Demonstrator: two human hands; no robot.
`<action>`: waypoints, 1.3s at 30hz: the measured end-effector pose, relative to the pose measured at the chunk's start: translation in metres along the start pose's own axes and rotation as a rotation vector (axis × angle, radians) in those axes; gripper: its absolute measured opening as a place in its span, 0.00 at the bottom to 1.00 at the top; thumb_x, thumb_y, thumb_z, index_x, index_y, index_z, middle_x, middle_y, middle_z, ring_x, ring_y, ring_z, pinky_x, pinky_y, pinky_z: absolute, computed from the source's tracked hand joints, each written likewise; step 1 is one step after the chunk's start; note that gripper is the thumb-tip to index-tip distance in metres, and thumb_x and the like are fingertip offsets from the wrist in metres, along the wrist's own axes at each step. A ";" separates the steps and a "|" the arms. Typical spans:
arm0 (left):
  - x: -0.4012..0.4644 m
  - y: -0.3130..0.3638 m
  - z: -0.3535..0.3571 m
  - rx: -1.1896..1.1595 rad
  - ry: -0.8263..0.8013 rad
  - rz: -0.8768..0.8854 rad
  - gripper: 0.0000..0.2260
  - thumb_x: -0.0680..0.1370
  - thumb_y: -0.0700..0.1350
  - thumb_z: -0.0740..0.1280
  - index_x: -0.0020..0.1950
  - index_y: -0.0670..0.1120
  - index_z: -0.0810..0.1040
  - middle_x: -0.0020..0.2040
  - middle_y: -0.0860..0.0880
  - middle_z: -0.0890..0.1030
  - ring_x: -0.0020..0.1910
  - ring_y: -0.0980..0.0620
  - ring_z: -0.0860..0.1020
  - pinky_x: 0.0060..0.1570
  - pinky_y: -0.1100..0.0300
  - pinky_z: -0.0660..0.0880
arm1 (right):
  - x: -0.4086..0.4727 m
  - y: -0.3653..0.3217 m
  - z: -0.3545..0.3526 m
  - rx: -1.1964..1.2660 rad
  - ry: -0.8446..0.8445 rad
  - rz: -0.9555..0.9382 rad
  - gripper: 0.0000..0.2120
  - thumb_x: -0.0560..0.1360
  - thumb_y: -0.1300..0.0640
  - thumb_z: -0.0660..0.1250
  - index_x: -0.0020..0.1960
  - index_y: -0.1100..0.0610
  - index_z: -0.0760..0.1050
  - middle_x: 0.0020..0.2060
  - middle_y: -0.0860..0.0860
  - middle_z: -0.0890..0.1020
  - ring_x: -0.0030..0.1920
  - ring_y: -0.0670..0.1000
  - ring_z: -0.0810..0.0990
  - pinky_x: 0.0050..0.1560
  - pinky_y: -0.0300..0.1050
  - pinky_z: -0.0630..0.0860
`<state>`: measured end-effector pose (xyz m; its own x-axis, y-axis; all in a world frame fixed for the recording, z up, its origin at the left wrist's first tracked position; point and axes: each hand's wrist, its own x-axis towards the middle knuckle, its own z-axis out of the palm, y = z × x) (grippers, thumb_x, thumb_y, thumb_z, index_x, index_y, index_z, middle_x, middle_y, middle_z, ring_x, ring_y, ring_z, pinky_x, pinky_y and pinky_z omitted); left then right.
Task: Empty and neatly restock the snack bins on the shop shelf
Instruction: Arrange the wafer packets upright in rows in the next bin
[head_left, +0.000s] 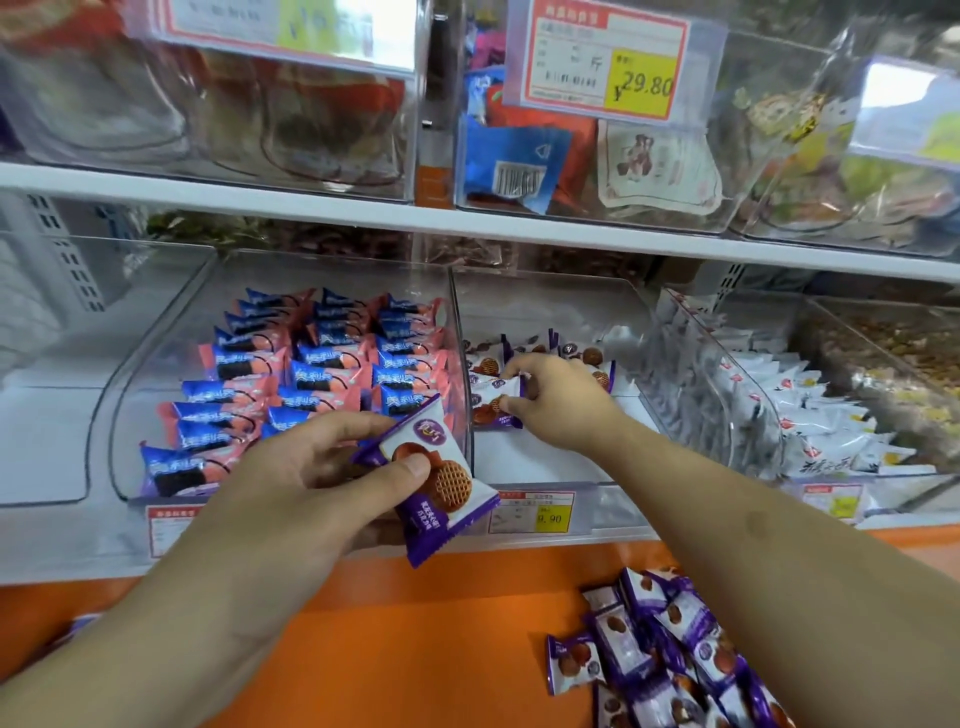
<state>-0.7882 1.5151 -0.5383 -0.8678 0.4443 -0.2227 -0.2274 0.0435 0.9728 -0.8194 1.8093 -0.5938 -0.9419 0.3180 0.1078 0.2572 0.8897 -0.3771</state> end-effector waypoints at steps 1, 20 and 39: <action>0.000 0.000 0.000 0.003 -0.004 0.002 0.12 0.74 0.39 0.75 0.56 0.47 0.83 0.47 0.44 0.88 0.45 0.41 0.88 0.55 0.43 0.81 | 0.000 -0.001 0.000 0.007 0.000 0.011 0.16 0.79 0.50 0.74 0.65 0.48 0.77 0.39 0.45 0.77 0.45 0.53 0.81 0.45 0.47 0.77; -0.009 0.005 0.012 -0.110 0.015 0.041 0.12 0.76 0.35 0.75 0.58 0.44 0.82 0.48 0.45 0.88 0.45 0.41 0.88 0.44 0.49 0.86 | -0.094 -0.043 -0.068 0.795 -0.024 -0.059 0.14 0.79 0.64 0.72 0.61 0.50 0.81 0.50 0.53 0.85 0.51 0.53 0.85 0.48 0.42 0.82; 0.013 -0.018 0.008 1.359 -0.161 0.622 0.36 0.83 0.66 0.52 0.78 0.67 0.27 0.76 0.72 0.27 0.76 0.66 0.25 0.78 0.53 0.33 | -0.036 -0.012 -0.025 0.058 -0.081 -0.066 0.14 0.72 0.58 0.80 0.51 0.48 0.78 0.50 0.44 0.83 0.53 0.47 0.81 0.58 0.52 0.80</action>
<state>-0.7916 1.5272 -0.5583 -0.5921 0.7903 0.1575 0.7990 0.5503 0.2422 -0.7833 1.7960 -0.5699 -0.9715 0.2292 0.0602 0.1829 0.8868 -0.4244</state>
